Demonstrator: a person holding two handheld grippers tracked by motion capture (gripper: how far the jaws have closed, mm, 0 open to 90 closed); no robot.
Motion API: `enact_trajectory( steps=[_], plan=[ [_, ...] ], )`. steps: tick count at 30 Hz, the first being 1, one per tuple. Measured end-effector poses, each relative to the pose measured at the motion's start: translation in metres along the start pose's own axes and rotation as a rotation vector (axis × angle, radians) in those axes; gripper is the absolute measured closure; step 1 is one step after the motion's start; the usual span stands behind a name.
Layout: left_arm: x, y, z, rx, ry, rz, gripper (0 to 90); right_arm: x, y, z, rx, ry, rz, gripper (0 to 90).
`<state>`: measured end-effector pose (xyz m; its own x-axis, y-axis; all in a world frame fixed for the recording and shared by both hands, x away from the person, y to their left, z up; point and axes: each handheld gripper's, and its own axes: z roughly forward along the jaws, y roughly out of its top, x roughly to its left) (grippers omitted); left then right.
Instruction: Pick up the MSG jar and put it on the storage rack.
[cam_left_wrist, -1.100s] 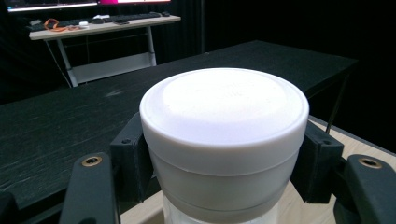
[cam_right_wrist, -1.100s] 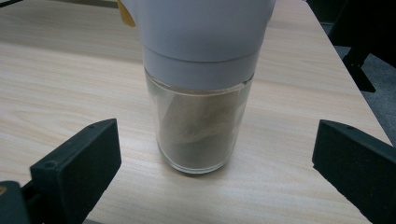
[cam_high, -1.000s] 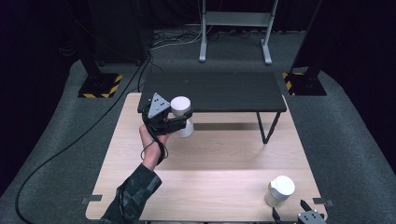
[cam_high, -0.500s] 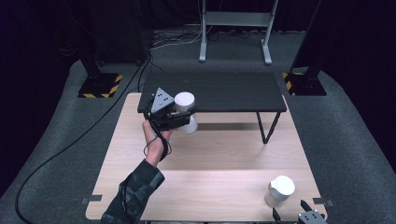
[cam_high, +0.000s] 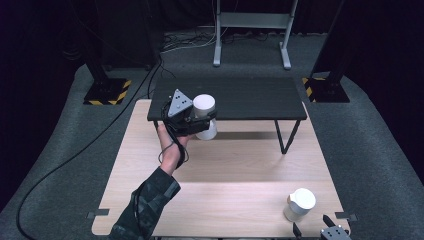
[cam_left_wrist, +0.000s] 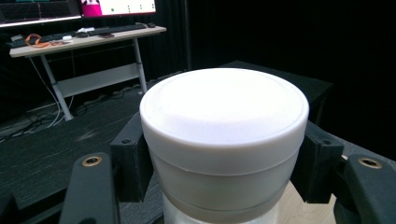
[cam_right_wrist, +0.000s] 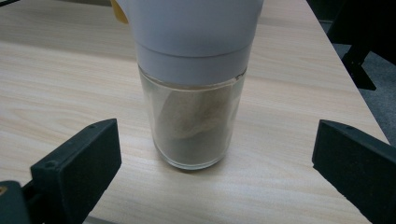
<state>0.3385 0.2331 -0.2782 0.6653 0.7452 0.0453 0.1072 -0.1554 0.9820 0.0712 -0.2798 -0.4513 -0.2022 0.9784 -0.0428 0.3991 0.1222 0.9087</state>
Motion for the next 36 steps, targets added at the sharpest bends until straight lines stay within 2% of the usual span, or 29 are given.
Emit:
enact_trajectory(
  steps=[13,24,34,36],
  plan=[
    [0.001,0.01,-0.001,-0.013,-0.011,-0.011,34.1,0.0,0.0,0.0,0.001,-0.001,0.001,0.4],
    [0.0,0.019,-0.001,-0.025,-0.003,0.012,34.1,0.0,0.0,0.001,0.001,0.002,0.003,0.4],
    [0.004,0.029,0.007,-0.022,0.005,0.003,34.1,-0.001,-0.001,0.001,0.002,0.0,0.006,0.5],
    [0.003,0.031,0.009,-0.022,0.012,0.012,34.1,-0.002,-0.001,0.001,0.002,0.0,0.006,0.5]
  ],
)
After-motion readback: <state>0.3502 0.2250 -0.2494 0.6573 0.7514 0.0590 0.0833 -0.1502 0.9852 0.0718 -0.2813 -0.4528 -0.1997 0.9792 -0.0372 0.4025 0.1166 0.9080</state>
